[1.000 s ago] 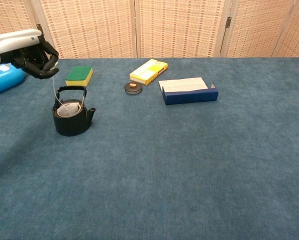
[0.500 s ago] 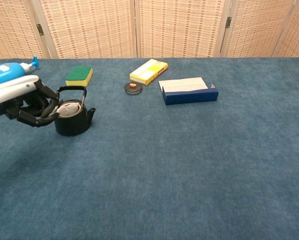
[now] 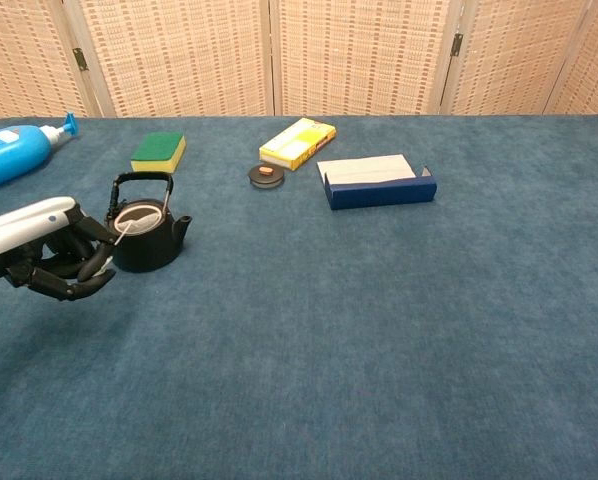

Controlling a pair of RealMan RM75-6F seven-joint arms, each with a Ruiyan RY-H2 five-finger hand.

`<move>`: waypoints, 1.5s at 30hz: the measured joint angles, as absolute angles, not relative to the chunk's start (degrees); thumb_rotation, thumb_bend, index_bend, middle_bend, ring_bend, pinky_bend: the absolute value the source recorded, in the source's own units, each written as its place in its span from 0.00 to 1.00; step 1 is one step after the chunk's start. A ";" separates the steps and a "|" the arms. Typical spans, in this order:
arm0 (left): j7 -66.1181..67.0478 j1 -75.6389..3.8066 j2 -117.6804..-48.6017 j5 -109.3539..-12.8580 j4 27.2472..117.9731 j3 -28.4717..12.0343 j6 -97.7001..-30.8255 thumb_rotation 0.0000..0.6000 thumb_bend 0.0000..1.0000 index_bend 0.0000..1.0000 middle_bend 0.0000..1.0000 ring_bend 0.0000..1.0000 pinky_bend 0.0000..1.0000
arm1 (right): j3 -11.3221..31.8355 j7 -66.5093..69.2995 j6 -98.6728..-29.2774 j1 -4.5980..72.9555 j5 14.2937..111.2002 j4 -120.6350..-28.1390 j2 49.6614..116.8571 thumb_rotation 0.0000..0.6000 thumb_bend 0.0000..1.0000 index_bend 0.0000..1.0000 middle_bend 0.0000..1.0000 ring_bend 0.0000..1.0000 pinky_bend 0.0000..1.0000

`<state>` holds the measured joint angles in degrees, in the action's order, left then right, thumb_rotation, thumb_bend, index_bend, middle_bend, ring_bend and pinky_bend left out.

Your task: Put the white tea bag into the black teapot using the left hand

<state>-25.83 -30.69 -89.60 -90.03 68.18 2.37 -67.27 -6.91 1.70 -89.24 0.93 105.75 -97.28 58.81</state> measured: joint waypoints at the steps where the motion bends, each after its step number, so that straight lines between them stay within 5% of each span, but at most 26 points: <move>1: -25.92 -30.61 -89.76 -90.02 68.00 2.45 -67.14 1.00 0.62 0.66 1.00 1.00 1.00 | -6.94 1.67 -89.36 0.88 105.84 -97.26 58.83 1.00 0.31 0.00 0.00 0.00 0.00; 8: -27.12 -30.04 -91.22 -89.88 66.23 3.24 -65.90 1.00 0.61 0.62 1.00 1.00 1.00 | -7.14 1.52 -89.56 0.79 106.24 -97.07 58.91 1.00 0.31 0.00 0.00 0.00 0.00; 15: -27.95 -29.06 -92.50 -90.10 64.19 2.64 -68.29 1.00 0.35 0.17 1.00 1.00 1.00 | -7.26 1.38 -89.71 0.70 106.36 -97.03 58.89 1.00 0.31 0.00 0.00 0.00 0.00; 20: -27.93 -28.14 -92.58 -89.99 63.93 1.59 -70.36 1.00 0.18 0.01 1.00 1.00 1.00 | -7.29 1.41 -89.66 0.72 106.30 -97.04 58.88 1.00 0.31 0.00 0.00 0.00 0.00; 31: -26.71 -27.21 -88.99 -90.59 67.61 0.95 -73.08 1.00 0.12 0.00 1.00 1.00 1.00 | -7.26 1.91 -90.27 0.56 106.27 -96.88 58.72 1.00 0.31 0.00 0.00 0.00 0.00; 37: -23.69 -25.76 -80.61 -91.29 76.72 0.81 -76.39 1.00 0.12 0.00 1.00 1.00 1.00 | -7.28 2.69 -90.70 0.51 106.42 -96.57 58.44 1.00 0.31 0.00 0.00 0.00 0.00; 40: -19.42 -24.17 -74.24 -91.08 82.42 1.09 -78.16 1.00 0.12 0.01 0.87 0.82 0.92 | -7.35 2.96 -90.84 0.51 106.59 -96.45 58.32 1.00 0.31 0.00 0.00 0.00 0.00; 42: -14.63 -22.44 -69.86 -90.70 86.95 1.51 -79.84 1.00 0.12 0.03 0.63 0.57 0.70 | -7.40 2.99 -90.81 0.53 106.67 -96.47 58.25 1.00 0.31 0.00 0.00 0.00 0.00; 45: -7.15 -18.43 -64.95 -90.29 93.84 2.66 -83.69 1.00 0.12 0.03 0.39 0.34 0.44 | -7.48 3.00 -90.77 0.54 106.76 -96.57 58.19 1.00 0.31 0.00 0.00 0.00 0.00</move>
